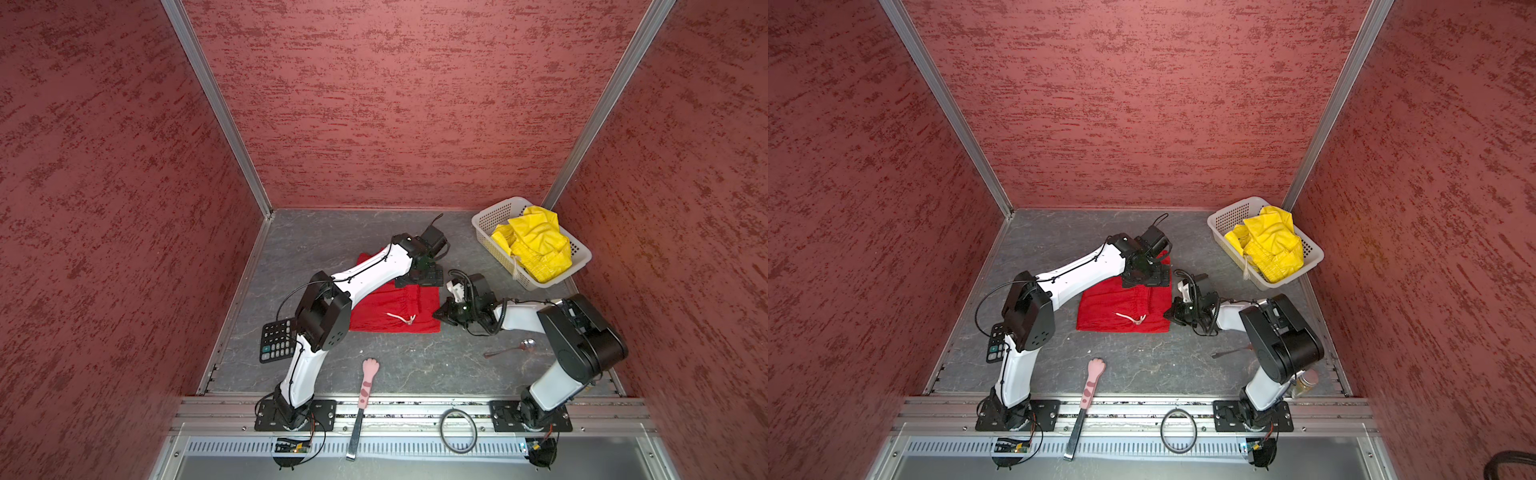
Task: Fold and stack the shorts
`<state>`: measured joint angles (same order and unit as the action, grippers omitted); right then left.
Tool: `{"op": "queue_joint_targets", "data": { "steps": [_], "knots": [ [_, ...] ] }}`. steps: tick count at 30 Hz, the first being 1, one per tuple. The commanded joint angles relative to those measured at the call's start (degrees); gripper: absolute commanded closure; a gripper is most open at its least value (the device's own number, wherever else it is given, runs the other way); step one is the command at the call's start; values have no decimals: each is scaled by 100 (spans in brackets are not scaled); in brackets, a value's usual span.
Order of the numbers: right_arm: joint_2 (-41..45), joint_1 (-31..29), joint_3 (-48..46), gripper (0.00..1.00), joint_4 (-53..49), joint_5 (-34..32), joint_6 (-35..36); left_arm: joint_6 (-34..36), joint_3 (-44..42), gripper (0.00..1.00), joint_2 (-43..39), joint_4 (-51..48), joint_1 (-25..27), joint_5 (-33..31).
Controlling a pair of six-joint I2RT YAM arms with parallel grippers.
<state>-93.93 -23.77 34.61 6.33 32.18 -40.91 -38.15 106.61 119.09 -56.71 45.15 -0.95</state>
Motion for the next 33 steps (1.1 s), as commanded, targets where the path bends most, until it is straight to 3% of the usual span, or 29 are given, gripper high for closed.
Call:
{"op": "queue_joint_targets", "data": {
  "steps": [1, 5, 11, 16, 22, 33],
  "knots": [
    [289, 30, -151, 100, -910, -468, 122, -3, -222, 2, -662, 569, -91, 208],
    [772, 30, 339, 98, -1571, -706, 335, 6, -1202, 13, -1654, 810, -557, -19],
    [533, -72, 1453, 60, -2063, -567, 541, -122, -2965, 18, -2742, 1028, -1352, -16],
    [-63, -122, 1844, 44, -1804, -164, 289, -130, -3858, 18, -2999, 1480, -1471, 210],
    [-584, -171, 2006, 39, -1371, 135, 30, -238, -4514, 35, -2824, 2190, -1748, 636],
    [-1135, -400, 1942, 43, -517, 506, -483, -296, -4779, 43, -2086, 2842, -1815, 910]
  ]
}}
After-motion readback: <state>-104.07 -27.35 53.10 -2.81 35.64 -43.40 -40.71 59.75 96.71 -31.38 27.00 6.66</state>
